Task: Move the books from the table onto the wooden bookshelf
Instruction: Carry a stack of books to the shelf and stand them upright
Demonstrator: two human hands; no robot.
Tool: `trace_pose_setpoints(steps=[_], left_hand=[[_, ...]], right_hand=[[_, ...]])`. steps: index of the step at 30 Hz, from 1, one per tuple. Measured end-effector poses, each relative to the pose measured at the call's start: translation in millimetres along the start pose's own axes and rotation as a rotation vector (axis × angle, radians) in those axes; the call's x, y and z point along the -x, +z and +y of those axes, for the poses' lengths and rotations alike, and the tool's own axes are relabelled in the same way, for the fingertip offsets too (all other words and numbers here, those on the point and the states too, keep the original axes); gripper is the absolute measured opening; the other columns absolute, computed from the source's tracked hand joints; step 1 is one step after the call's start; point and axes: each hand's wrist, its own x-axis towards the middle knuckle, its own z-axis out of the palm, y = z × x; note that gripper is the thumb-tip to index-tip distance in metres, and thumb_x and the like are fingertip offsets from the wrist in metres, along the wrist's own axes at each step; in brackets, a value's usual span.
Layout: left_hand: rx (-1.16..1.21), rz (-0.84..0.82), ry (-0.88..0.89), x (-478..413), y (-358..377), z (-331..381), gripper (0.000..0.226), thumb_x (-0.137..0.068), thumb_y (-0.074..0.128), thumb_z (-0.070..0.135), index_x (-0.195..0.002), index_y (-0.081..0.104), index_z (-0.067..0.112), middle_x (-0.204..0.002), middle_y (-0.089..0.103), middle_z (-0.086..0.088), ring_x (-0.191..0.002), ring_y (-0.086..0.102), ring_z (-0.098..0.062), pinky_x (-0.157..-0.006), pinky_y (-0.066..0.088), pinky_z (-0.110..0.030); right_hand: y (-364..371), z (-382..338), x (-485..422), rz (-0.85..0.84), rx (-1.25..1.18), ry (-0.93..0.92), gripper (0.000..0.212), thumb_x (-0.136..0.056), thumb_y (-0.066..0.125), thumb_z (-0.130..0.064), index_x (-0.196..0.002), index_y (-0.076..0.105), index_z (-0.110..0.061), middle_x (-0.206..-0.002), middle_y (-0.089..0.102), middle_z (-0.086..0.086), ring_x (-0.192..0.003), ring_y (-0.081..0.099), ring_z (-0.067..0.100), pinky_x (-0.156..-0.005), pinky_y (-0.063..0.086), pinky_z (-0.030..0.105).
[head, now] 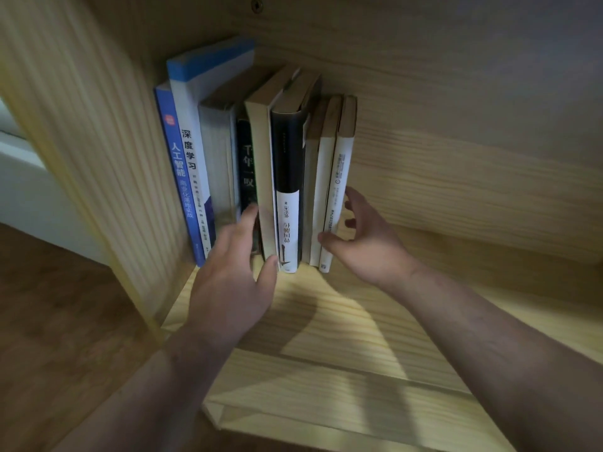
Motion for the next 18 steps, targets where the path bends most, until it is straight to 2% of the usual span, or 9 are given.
trace_pose_setpoints(steps=[1,2,6,7,10,12,14,16,18], left_hand=[[-0.023,-0.031,-0.027,1.9,-4.2,0.9,0.066,-0.093,0.06,0.035,-0.15,0.027,0.039,-0.127,0.05,0.013,-0.108,0.053,-0.007,-0.083,0.043,-0.03],[-0.038,-0.07,-0.057,4.1,-8.0,1.3,0.059,-0.094,0.057,0.034,-0.149,0.034,0.035,-0.129,0.054,0.011,-0.108,0.052,-0.005,-0.084,0.042,-0.028],[0.041,-0.245,-0.212,13.9,-21.4,1.6,0.038,-0.096,0.056,0.027,-0.134,0.058,0.026,-0.103,0.064,0.008,-0.085,0.056,0.002,-0.073,0.037,-0.006],[0.055,-0.282,-0.219,17.6,-24.8,0.9,0.032,-0.096,0.057,0.023,-0.128,0.062,0.023,-0.101,0.065,0.008,-0.087,0.058,0.001,-0.074,0.038,-0.006],[0.098,-0.327,-0.252,32.4,-35.5,1.6,0.022,-0.094,0.062,0.019,-0.115,0.069,0.021,-0.11,0.067,0.007,-0.097,0.06,-0.007,-0.077,0.043,-0.019],[0.145,-0.324,-0.308,43.8,-43.9,5.2,0.009,-0.093,0.063,0.017,-0.096,0.07,0.021,-0.099,0.07,0.001,-0.091,0.062,-0.012,-0.075,0.05,-0.03],[0.162,-0.323,-0.337,55.6,-53.1,9.6,0.008,-0.093,0.063,0.014,-0.09,0.07,0.014,-0.092,0.07,-0.008,-0.089,0.064,-0.021,-0.077,0.052,-0.043],[0.17,-0.327,-0.348,67.3,-64.0,15.0,0.008,-0.094,0.064,0.015,-0.092,0.071,0.012,-0.091,0.071,-0.008,-0.089,0.065,-0.022,-0.077,0.052,-0.042],[0.174,-0.339,-0.374,78.1,-74.0,20.5,0.007,-0.094,0.065,0.016,-0.098,0.07,0.019,-0.092,0.071,0.002,-0.089,0.065,-0.013,-0.074,0.05,-0.032]], right_hand=[[-0.6,1.3,1.7,-0.022,0.021,0.032,0.082,-0.08,0.07,-0.047,-0.15,0.029,-0.046,-0.146,0.051,-0.024,-0.127,0.054,0.002,-0.1,0.049,0.026],[-0.8,2.6,4.4,-0.042,0.04,0.057,0.085,-0.081,0.069,-0.046,-0.154,0.027,-0.039,-0.149,0.051,-0.012,-0.13,0.053,0.012,-0.101,0.046,0.03],[0.8,5.8,23.9,-0.114,0.063,0.157,0.069,-0.088,0.067,-0.036,-0.151,0.041,-0.025,-0.138,0.06,0.001,-0.12,0.061,0.02,-0.09,0.044,0.026],[1.9,6.9,30.5,-0.142,0.072,0.185,0.066,-0.089,0.067,-0.034,-0.15,0.044,-0.022,-0.135,0.062,0.003,-0.118,0.062,0.02,-0.089,0.044,0.025],[1.9,11.1,51.8,-0.19,0.102,0.235,0.056,-0.092,0.066,-0.029,-0.144,0.052,-0.015,-0.117,0.066,0.002,-0.106,0.062,0.019,-0.086,0.044,0.025],[0.9,11.6,65.5,-0.202,0.07,0.269,0.05,-0.094,0.065,-0.026,-0.141,0.056,-0.014,-0.126,0.067,0.002,-0.114,0.062,0.019,-0.092,0.045,0.026],[-0.2,9.0,79.8,-0.208,0.024,0.298,0.046,-0.094,0.065,-0.024,-0.139,0.058,-0.013,-0.136,0.065,0.001,-0.124,0.061,0.017,-0.094,0.042,0.024],[-0.4,5.6,96.7,-0.203,0.023,0.306,0.033,-0.094,0.066,-0.023,-0.125,0.064,-0.012,-0.121,0.068,0.0,-0.117,0.062,0.019,-0.087,0.041,0.024],[0.4,2.2,116.0,-0.185,0.041,0.293,0.017,-0.092,0.065,-0.02,-0.104,0.065,-0.009,-0.097,0.065,0.001,-0.099,0.062,0.026,-0.079,0.042,0.03]])
